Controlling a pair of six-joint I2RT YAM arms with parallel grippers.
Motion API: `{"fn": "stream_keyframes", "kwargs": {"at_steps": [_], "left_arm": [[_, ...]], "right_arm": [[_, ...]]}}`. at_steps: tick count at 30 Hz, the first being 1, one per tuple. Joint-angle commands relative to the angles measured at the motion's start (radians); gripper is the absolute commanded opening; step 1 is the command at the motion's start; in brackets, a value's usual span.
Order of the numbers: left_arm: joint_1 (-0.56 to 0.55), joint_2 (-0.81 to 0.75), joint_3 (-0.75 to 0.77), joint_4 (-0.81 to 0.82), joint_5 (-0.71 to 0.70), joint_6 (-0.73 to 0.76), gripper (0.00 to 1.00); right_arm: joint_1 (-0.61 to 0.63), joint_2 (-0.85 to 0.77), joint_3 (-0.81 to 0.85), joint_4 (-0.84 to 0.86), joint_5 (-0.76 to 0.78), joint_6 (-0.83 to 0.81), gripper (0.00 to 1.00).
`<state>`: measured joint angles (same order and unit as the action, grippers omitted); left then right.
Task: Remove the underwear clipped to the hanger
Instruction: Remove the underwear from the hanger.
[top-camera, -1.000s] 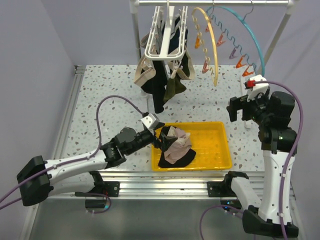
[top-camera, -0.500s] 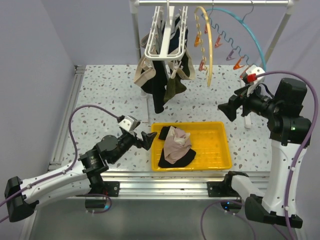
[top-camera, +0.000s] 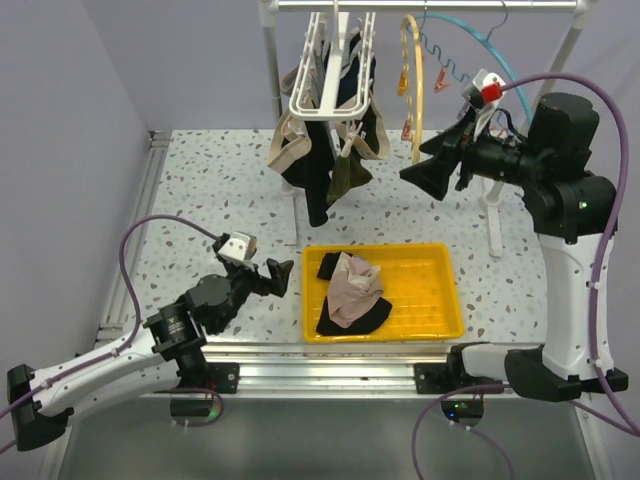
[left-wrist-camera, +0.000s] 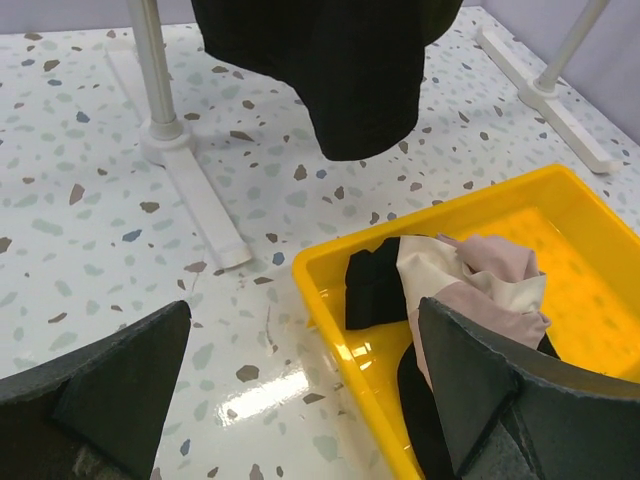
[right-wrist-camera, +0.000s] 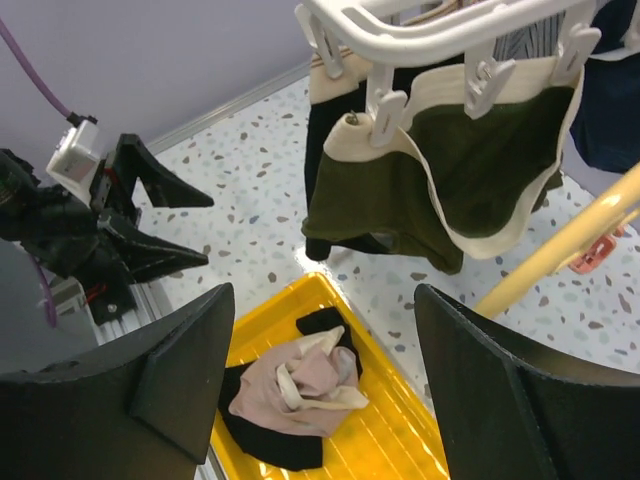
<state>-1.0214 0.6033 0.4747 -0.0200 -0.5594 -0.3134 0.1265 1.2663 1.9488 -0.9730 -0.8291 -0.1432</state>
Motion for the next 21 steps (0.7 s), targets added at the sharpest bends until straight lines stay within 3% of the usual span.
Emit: {"fn": "stream_keyframes", "kwargs": {"at_steps": [1,6,8,14,21], "left_arm": [[0.000,-0.036,-0.002,-0.034,-0.059,-0.050,1.00],[0.000,-0.062,-0.001,-0.025,-0.066,-0.044,1.00],[0.000,-0.065,0.002,-0.008,-0.056,-0.038,1.00],[0.000,-0.079,-0.001,0.060,-0.005,-0.010,1.00],[0.000,-0.076,-0.007,0.109,0.041,0.008,1.00]], "right_arm": [[0.051,0.041,0.058,0.059,0.018,0.093,0.75],[0.174,0.071,0.029,0.060,0.091,0.022,0.76],[0.189,0.068,-0.007,0.098,0.081,-0.001,0.80],[0.193,-0.033,-0.277,0.468,-0.059,-0.151,0.94],[0.191,0.028,-0.303,0.548,-0.123,-0.208,0.89]]}}
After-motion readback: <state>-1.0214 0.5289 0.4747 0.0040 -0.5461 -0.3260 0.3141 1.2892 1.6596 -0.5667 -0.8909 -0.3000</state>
